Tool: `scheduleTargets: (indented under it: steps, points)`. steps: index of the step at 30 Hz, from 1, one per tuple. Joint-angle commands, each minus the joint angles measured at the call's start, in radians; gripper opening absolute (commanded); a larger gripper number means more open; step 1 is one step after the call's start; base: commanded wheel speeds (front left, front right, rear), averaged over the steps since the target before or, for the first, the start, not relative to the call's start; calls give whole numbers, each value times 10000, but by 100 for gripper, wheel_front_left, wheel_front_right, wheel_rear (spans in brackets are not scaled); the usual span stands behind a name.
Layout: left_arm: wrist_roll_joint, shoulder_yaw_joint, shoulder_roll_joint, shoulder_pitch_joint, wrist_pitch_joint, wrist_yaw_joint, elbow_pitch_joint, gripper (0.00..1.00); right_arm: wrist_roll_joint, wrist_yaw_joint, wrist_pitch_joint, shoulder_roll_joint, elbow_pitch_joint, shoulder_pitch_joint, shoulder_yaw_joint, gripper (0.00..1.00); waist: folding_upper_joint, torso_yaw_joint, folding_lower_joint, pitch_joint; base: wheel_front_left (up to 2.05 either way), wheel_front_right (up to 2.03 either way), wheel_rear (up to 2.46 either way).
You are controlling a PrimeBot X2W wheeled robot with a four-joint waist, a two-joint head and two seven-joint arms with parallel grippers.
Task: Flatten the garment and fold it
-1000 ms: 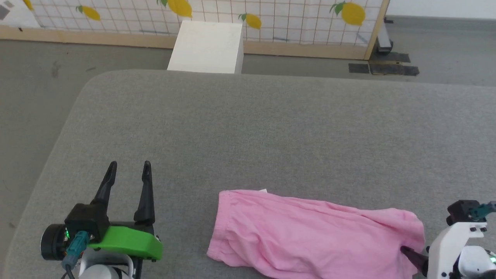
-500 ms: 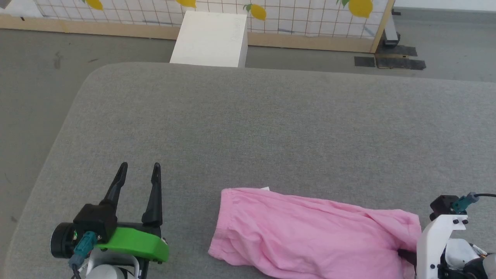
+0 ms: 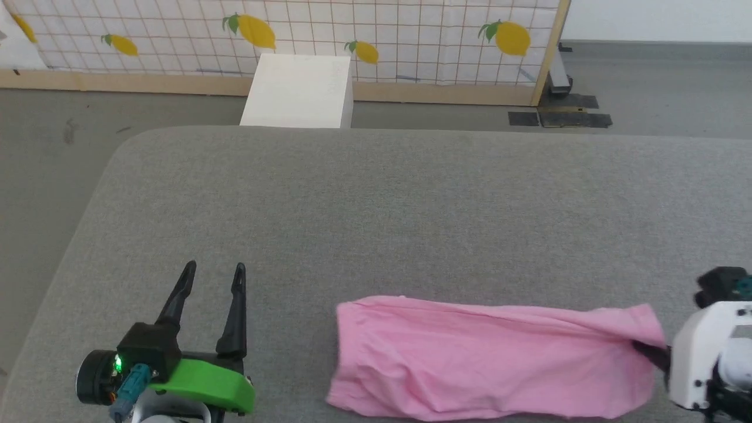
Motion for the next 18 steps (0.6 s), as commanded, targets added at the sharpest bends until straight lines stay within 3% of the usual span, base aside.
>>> scheduleTargets:
  steps: [1,9,13,18]
  points:
    - [26,-15,65,161,0,62,-50,100,-67,-13,140,-113,-47,201,-327,0,69,-77,0,-44,0,0,0]
    - [23,-60,117,177,77,123,-161,100,-190,-13,759,-186,-338,538,-2468,0,69,-182,0,54,0,0,0]
    - [6,-69,120,166,85,152,-154,100,319,-13,1158,362,-787,377,-2832,0,69,-241,0,93,0,0,0]
    - [-13,-134,121,110,134,134,-104,100,1666,-13,1912,1397,-1425,108,-2454,0,69,-238,0,41,0,0,0]
